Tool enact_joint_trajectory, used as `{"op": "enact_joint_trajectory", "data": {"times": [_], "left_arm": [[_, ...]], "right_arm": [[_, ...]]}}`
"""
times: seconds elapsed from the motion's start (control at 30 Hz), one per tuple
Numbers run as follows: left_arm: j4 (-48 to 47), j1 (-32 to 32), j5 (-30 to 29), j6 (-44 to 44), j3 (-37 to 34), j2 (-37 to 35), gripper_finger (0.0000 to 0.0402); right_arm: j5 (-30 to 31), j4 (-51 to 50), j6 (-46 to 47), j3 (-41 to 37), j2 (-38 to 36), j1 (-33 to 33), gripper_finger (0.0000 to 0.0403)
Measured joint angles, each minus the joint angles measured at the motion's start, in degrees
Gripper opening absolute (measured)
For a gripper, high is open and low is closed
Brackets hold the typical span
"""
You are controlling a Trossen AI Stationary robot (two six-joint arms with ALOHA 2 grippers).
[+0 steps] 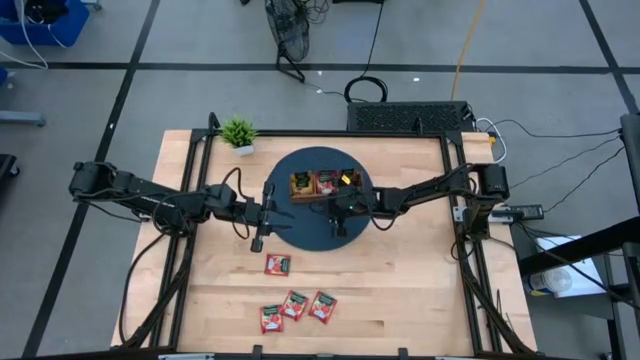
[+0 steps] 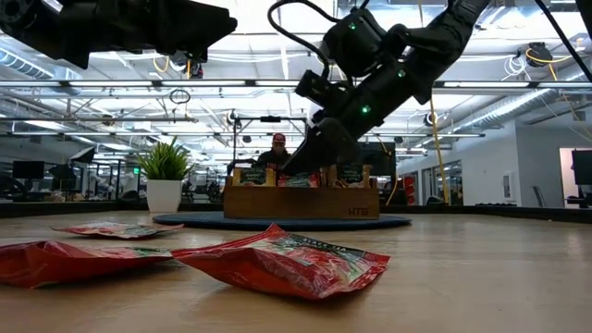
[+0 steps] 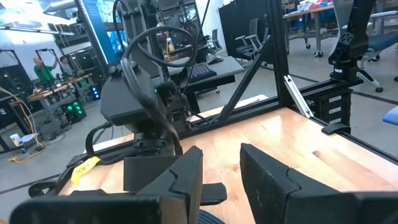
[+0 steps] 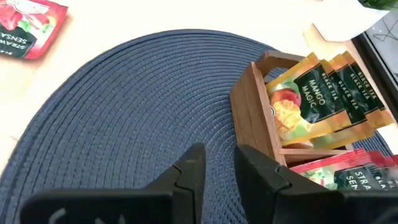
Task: Pick & Place Tea
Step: Put the red tea bag into the middle section of the wooden organizer
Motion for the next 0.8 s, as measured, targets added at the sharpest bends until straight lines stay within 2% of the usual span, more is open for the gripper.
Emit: {"op": "enact_joint_trajectory", "data": {"times": [0.23, 0.5, 0.67, 0.8], "left_arm": [[0.00, 0.00, 0.00, 0.00, 0.00, 0.00, 0.0113], [0.00, 0.00, 0.00, 0.01, 0.00, 0.00, 0.0113], [0.00, 0.00, 0.02, -0.18, 0.00, 0.00, 0.0113], [0.00, 0.00, 0.01, -0.21, 0.00, 0.00, 0.0113]], "right_arm": [[0.02, 0.17, -0.20, -1.32, 0.00, -0.02, 0.0068], [0.23, 7.68, -2.03, -4.21, -0.17, -0.02, 0.0062], [3.26, 4.09, -4.63, -4.31, -5.04, -0.01, 0.0059], [3.02, -6.35, -6.28, -1.75, -11.98, -0.04, 0.0057]]}}
